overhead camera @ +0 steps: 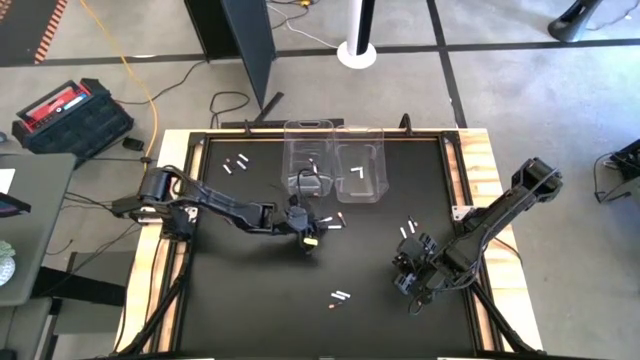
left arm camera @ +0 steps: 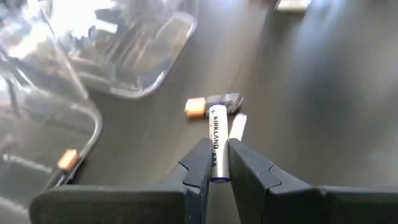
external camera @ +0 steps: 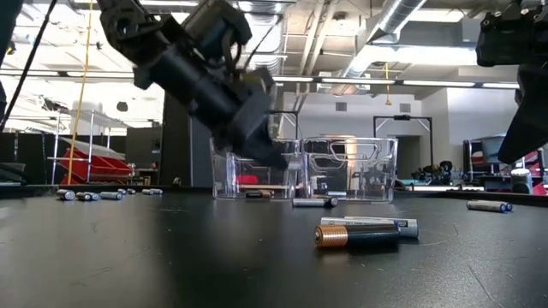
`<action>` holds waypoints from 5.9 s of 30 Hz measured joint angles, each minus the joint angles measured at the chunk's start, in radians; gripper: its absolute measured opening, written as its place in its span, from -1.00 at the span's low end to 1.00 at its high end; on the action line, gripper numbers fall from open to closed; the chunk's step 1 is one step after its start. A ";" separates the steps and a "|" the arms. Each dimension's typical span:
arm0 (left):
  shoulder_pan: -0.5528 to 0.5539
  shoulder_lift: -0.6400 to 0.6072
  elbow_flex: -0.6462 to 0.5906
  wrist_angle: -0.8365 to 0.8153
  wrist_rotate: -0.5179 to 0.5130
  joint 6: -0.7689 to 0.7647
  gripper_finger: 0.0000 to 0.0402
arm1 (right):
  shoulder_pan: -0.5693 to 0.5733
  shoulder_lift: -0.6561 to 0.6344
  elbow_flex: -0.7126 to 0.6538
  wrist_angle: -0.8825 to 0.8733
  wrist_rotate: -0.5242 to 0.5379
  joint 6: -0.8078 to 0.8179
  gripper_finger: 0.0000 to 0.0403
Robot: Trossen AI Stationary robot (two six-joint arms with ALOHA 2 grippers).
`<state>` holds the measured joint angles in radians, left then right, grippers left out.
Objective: Sort batteries
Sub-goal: Put the white battery into the right transparent bin, then put the black battery into the left transparent bin
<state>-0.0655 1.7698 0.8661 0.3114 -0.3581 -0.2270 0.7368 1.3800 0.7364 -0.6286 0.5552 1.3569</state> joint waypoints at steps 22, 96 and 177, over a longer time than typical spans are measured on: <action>0.336 -0.052 0.494 -0.452 0.223 0.111 -0.77 | -0.003 0.000 0.000 -0.014 0.000 0.000 -0.59; 0.400 0.430 1.441 -1.109 0.375 0.315 -0.61 | -0.054 0.000 -0.037 0.021 0.000 0.055 -0.59; -0.109 -0.909 -0.216 -0.880 -0.145 0.038 -0.73 | -0.480 0.538 0.006 0.929 0.209 -0.573 -0.77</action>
<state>-0.1747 0.8610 0.6506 -0.5685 -0.5036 -0.1891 0.2569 1.9178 0.7419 0.3005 0.7642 0.7843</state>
